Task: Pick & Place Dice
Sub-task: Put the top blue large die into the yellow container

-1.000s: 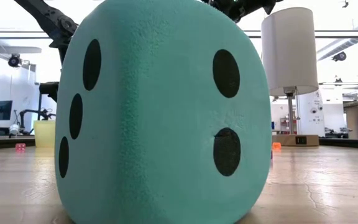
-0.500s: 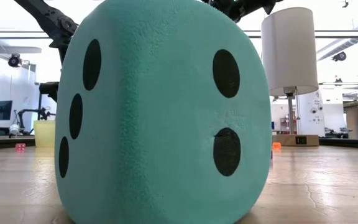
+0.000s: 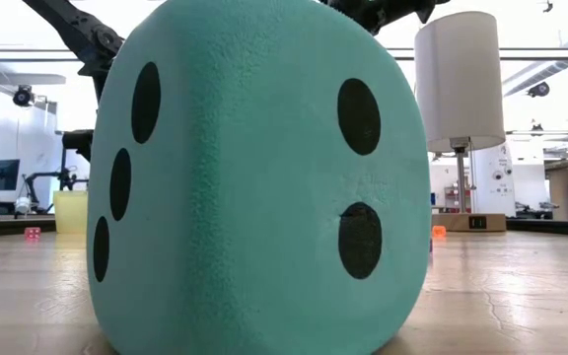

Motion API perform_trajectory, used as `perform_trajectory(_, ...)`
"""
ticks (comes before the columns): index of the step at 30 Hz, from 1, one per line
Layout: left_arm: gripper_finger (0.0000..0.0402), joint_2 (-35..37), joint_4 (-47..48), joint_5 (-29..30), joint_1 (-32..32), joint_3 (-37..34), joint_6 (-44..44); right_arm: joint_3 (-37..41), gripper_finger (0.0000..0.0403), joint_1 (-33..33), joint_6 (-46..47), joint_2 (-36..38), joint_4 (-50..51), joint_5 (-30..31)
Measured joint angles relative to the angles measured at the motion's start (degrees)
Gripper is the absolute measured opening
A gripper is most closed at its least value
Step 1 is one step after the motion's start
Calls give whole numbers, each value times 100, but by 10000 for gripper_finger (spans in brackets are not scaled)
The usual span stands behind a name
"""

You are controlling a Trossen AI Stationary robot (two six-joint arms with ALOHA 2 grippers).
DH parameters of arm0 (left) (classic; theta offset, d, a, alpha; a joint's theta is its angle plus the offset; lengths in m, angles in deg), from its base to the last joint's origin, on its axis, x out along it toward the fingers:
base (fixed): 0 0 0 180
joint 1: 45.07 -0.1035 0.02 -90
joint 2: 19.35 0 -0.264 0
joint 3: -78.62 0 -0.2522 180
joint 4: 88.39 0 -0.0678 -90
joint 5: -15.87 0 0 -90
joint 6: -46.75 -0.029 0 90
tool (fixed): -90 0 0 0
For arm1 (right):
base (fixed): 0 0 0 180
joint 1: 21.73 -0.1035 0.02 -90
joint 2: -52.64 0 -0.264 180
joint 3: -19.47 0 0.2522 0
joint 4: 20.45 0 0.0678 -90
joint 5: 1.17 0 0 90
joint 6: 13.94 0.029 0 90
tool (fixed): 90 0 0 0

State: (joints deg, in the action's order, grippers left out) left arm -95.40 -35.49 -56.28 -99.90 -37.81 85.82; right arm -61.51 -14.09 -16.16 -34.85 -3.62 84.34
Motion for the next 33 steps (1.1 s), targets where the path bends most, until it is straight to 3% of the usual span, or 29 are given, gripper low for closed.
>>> perform_trajectory(22,397,0,-9,10,2,0,-2,1,28,32,-256,-1407,-2537,119)
perform_trajectory(28,395,0,-6,10,2,0,-2,-380,28,51,-418,-1759,-2549,163)
perform_trajectory(33,393,0,6,8,2,0,-2,-870,28,151,-575,-1956,-1983,166)
